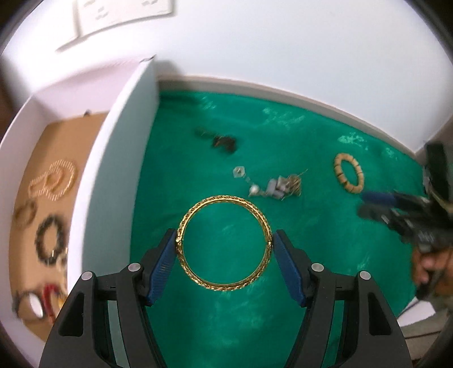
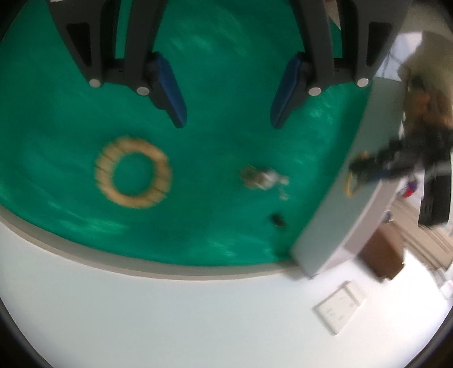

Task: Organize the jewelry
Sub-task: 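Grasp the small silver pendants with the right tool while the left tool holds the gold bangle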

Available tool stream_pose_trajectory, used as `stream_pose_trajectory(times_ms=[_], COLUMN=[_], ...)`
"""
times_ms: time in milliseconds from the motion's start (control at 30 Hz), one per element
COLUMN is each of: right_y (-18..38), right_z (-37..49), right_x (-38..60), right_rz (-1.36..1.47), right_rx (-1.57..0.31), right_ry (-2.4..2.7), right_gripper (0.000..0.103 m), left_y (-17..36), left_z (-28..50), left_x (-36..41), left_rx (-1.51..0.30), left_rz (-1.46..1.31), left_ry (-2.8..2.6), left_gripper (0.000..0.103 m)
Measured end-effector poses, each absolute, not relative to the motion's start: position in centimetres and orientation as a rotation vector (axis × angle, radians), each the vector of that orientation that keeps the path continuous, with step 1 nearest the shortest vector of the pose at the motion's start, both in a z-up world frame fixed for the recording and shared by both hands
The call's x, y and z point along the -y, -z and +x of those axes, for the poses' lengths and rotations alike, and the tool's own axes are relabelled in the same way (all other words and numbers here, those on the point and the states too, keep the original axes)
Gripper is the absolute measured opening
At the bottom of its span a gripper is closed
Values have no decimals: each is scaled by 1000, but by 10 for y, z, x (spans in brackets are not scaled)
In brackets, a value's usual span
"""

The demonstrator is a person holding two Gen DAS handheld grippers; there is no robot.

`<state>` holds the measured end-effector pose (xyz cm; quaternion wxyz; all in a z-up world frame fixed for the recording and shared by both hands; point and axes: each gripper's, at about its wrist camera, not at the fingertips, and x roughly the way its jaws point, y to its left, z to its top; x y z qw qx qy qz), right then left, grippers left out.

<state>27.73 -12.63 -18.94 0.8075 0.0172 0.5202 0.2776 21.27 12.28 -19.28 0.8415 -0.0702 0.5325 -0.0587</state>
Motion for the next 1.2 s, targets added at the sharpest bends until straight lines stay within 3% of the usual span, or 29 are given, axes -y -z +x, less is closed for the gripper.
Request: stream_pose_trajectory(times_ms=[367, 433, 467, 600, 967, 1200], right_y=[239, 241, 241, 233, 167, 104], right_z=[318, 316, 315, 308, 277, 263], right_x=[36, 33, 33, 34, 51, 53], right_rz=[-246, -271, -278, -243, -203, -187], right_rx=[-1072, -1073, -1067, -1083, -1022, -948], right_ry=[-734, -750, -753, -762, -773, -819], right_gripper=[62, 45, 30, 24, 23, 23], left_y=[200, 201, 201, 204, 188, 141], left_z=[176, 172, 171, 170, 171, 150], left_x=[-139, -143, -145, -154, -151, -154], left_rx=[-1143, -1146, -1147, -1157, -1151, -1103], left_rz=[-219, -216, -219, -234, -259, -287], left_ry=[82, 72, 68, 42, 23, -4], left_gripper=[70, 70, 70, 70, 70, 70])
